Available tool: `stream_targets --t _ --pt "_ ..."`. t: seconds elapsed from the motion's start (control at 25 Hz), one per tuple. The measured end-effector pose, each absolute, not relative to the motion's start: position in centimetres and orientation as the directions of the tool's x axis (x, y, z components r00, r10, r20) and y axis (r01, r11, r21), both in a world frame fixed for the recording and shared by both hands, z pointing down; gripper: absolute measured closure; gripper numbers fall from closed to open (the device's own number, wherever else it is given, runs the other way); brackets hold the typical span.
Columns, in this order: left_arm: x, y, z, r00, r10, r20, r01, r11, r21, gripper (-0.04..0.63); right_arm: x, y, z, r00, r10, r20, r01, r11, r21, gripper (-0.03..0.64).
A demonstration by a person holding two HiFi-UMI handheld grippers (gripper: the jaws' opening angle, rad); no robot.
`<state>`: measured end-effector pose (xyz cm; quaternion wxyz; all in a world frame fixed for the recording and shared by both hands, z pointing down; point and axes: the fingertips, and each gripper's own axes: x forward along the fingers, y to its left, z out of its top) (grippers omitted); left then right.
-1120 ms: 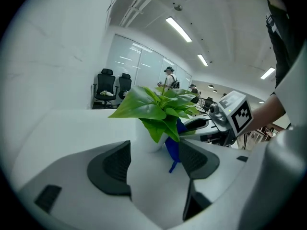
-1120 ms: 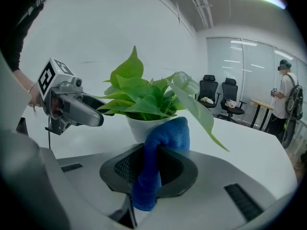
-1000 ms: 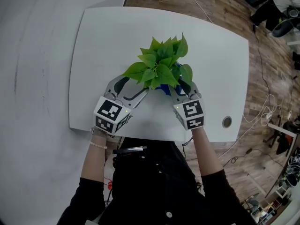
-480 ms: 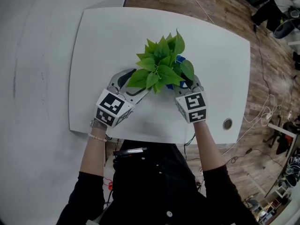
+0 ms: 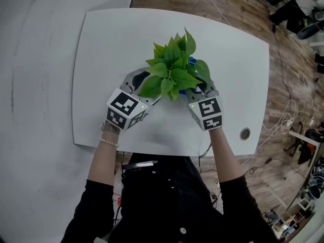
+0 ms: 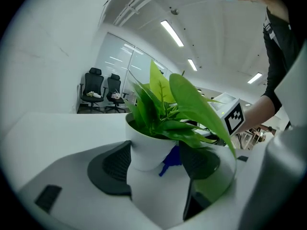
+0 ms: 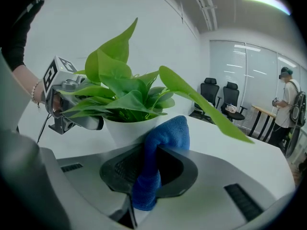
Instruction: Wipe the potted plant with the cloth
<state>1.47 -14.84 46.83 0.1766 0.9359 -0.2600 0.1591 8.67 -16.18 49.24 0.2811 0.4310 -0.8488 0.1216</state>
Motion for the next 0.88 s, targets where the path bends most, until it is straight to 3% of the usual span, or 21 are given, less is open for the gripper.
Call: stream_targets --t 0.88 --pt "2.8 -12.5 46.7 0.746 -0.487 0.454 -0.637 -0.720 0.275 0.282 7.9 -10.5 49.1 -0.474 -0.647 0.597 -0.810 0.586 -0.008 0.523"
